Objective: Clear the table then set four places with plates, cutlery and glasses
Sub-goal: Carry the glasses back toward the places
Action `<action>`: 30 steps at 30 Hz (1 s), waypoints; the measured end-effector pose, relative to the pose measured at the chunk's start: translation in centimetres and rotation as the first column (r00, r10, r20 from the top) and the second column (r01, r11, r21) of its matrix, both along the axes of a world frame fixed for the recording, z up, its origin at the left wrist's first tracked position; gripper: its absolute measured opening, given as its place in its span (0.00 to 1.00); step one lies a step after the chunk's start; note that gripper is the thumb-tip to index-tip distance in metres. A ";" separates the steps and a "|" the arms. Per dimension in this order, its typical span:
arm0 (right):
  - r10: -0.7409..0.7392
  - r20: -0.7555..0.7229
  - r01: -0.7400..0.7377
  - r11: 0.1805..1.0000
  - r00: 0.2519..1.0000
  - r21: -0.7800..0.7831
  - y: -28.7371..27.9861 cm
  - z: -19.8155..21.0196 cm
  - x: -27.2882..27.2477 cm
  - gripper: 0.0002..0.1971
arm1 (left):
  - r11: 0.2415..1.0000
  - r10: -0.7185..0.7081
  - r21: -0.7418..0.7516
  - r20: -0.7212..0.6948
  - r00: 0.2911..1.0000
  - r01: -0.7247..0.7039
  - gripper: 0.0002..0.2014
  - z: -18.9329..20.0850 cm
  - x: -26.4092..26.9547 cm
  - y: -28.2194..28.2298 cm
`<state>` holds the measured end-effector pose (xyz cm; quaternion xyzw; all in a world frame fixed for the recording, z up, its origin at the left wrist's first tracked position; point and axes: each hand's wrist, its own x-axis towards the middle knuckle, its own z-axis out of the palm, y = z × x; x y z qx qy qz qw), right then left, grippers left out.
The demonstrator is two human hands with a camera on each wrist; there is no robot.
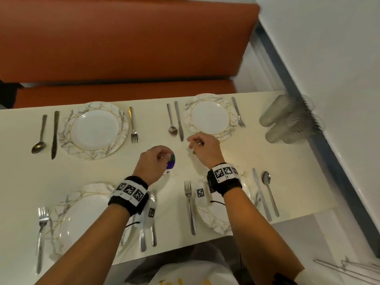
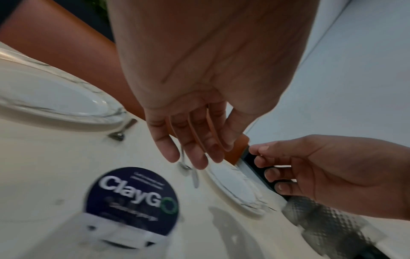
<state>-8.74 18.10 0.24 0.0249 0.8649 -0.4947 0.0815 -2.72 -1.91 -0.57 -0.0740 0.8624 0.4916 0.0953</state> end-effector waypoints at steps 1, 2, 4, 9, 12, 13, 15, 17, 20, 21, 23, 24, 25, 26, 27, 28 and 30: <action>-0.018 0.003 0.018 1.000 1.000 -0.004 1.7 0.3 0.4 0.08 | 1.000 -0.024 0.005 -0.005 1.000 0.024 0.07 0.4 -0.2 1.6; -0.042 0.003 0.042 0.999 0.999 -0.005 3.7 0.7 0.7 0.09 | 0.999 -0.049 0.015 -0.005 0.999 0.049 0.07 0.8 -0.5 3.5; -0.076 0.014 0.077 0.997 0.997 -0.011 7.0 1.2 1.1 0.09 | 0.997 -0.079 0.023 -0.007 0.997 0.080 0.07 1.6 -1.1 6.8; -0.113 -0.007 0.113 0.993 0.994 -0.014 15.9 2.4 1.2 0.08 | 0.985 -0.168 0.022 -0.043 0.985 0.169 0.08 3.2 -2.9 16.3; -0.125 -0.035 0.125 0.992 0.992 -0.005 20.7 2.7 0.7 0.08 | 0.981 -0.193 0.005 -0.069 0.979 0.193 0.08 3.7 -4.2 21.5; -0.128 -0.049 0.128 0.992 0.991 -0.003 21.9 2.8 0.5 0.09 | 0.980 -0.196 -0.001 -0.082 0.977 0.197 0.08 3.9 -4.6 22.8; -0.130 -0.072 0.131 0.991 0.989 0.005 24.7 2.9 -0.1 0.08 | 0.978 -0.210 -0.019 -0.113 0.971 0.209 0.08 4.5 -5.5 25.6; -0.124 -0.105 0.129 0.991 0.987 0.042 27.2 3.0 -0.9 0.08 | 0.974 -0.228 -0.039 -0.141 0.963 0.225 0.08 5.2 -6.7 28.1; -0.089 -0.200 0.119 0.983 0.976 0.142 30.4 3.5 -2.3 0.08 | 0.961 -0.272 -0.101 -0.184 0.945 0.257 0.10 5.9 -8.6 31.2; -0.082 -0.242 0.127 0.976 0.967 0.175 31.4 3.7 -2.9 0.08 | 0.953 -0.295 -0.136 -0.195 0.935 0.272 0.12 6.0 -9.4 32.1; -0.075 -0.321 0.162 0.953 0.944 0.254 33.2 3.7 -4.3 0.09 | 0.932 -0.340 -0.202 -0.205 0.918 0.300 0.16 6.2 -10.9 33.8; -0.074 -0.343 0.190 0.929 0.936 0.317 33.9 3.8 -5.0 0.11 | 0.919 -0.365 -0.235 -0.208 0.908 0.316 0.19 6.2 -11.7 34.6; -0.078 -0.350 0.219 0.897 0.934 0.383 34.6 4.0 -5.7 0.12 | 0.901 -0.397 -0.276 -0.209 0.894 0.335 0.22 6.2 -12.5 35.4; -0.082 -0.350 0.240 0.866 0.933 0.439 35.2 4.3 -6.3 0.13 | 0.877 -0.434 -0.321 -0.205 0.877 0.358 0.25 6.2 -13.2 36.1; -0.083 -0.346 0.252 0.841 0.935 0.479 35.8 4.7 -6.9 0.15 | 0.849 -0.472 -0.366 -0.198 0.859 0.381 0.28 6.2 -14.0 36.9; -0.076 -0.336 0.250 0.822 0.939 0.512 36.2 5.3 -7.4 0.19 | 0.819 -0.506 -0.408 -0.187 0.842 0.402 0.31 6.2 -14.7 37.5; -0.056 -0.272 0.208 0.791 0.961 0.575 37.2 6.0 -8.5 0.27 | 0.745 -0.578 -0.501 -0.152 0.802 0.442 0.38 6.3 -16.1 38.8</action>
